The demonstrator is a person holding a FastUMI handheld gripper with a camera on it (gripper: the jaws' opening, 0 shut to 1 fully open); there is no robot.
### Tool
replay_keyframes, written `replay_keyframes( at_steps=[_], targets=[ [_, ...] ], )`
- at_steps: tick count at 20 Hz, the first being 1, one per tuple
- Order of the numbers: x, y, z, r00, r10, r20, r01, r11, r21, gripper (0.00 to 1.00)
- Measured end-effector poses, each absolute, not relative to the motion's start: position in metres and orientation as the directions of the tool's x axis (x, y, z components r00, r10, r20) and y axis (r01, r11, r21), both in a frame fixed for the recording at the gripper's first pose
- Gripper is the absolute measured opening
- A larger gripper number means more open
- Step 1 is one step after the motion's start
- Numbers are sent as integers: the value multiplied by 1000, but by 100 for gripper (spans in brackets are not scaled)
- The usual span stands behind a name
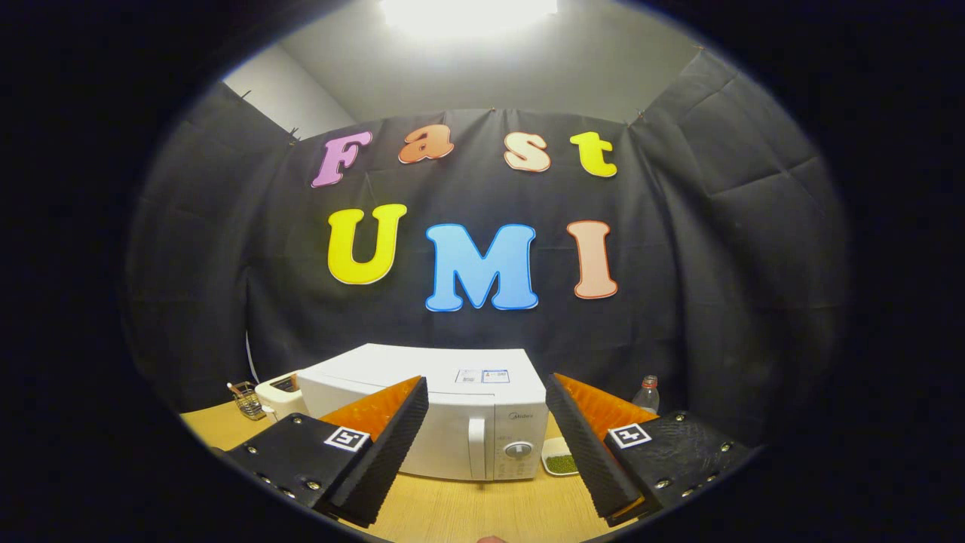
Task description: Open the microwave, put the food inside, and close the microwave door.
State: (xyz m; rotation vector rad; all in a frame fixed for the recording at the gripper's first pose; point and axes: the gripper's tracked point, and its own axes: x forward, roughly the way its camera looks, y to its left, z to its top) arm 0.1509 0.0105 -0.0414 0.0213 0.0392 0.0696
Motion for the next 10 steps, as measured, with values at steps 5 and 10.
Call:
replay_keyframes(
  at_steps=[5, 10],
  targets=[
    [191, 15, -81, 990, 94, -101, -93, 995, 22, 99],
    [225, 22, -133, 973, 120, -198, -115, 993, 34, 100]
  ],
)
